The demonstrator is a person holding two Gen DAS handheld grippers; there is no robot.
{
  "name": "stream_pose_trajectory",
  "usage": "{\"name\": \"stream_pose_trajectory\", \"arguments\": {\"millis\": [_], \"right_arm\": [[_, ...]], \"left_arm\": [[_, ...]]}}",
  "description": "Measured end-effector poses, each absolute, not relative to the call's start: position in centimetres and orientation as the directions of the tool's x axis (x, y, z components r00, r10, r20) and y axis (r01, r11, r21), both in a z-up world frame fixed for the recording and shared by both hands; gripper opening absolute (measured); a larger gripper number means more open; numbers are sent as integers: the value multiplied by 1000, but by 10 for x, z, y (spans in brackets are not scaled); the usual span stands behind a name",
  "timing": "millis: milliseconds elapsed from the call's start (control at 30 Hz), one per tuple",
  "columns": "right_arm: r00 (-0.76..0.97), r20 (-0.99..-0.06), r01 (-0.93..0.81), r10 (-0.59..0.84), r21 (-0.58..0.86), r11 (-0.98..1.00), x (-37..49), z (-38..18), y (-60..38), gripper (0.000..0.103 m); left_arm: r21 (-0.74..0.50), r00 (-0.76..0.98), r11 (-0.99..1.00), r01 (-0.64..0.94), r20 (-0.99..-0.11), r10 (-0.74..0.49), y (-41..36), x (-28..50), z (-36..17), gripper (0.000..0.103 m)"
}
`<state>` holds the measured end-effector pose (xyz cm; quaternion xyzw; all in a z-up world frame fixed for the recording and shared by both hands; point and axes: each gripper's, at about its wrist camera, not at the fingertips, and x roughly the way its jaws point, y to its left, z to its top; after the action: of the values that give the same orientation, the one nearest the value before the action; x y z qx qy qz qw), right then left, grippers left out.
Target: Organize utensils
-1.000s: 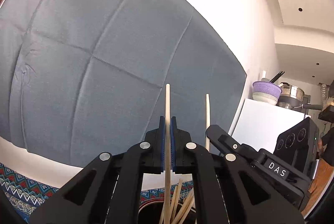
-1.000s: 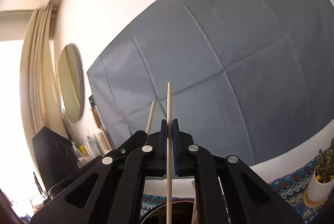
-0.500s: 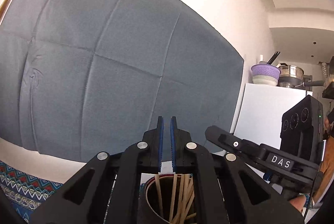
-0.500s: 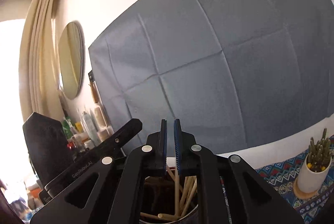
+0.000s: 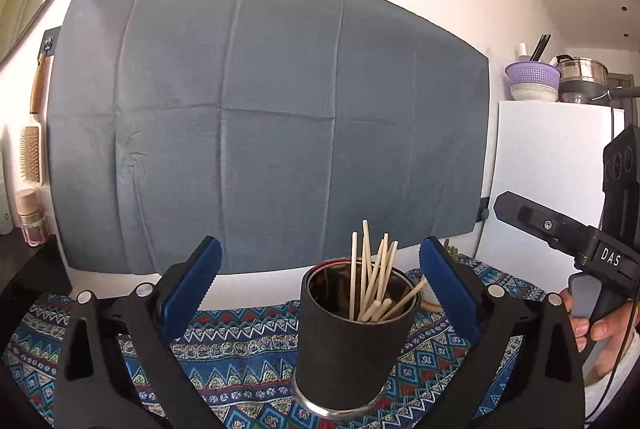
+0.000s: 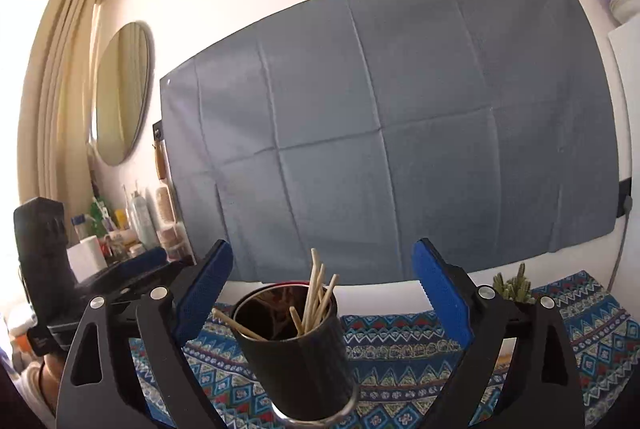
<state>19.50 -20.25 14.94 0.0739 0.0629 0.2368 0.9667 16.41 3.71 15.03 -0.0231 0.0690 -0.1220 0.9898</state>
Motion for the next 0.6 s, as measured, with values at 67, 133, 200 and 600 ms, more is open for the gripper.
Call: {"name": "stream_pose_trajectory", "arguments": {"millis": [67, 133, 200, 600], "right_arm": [[884, -99, -440, 458, 157, 884, 182, 148, -207, 91], [882, -113, -442, 458, 145, 885, 168, 146, -211, 92], [879, -127, -445, 460, 131, 886, 154, 143, -214, 93], [874, -218, -429, 435, 78, 900, 86, 107, -229, 95]], "left_arm": [[-50, 963, 973, 226, -141, -231, 35, 149, 150, 97], [-38, 963, 975, 219, -156, -222, 32, 135, 149, 97], [-23, 962, 977, 211, -171, -212, 29, 123, 147, 97], [-38, 947, 989, 143, -284, -148, 21, 62, 105, 97]]}}
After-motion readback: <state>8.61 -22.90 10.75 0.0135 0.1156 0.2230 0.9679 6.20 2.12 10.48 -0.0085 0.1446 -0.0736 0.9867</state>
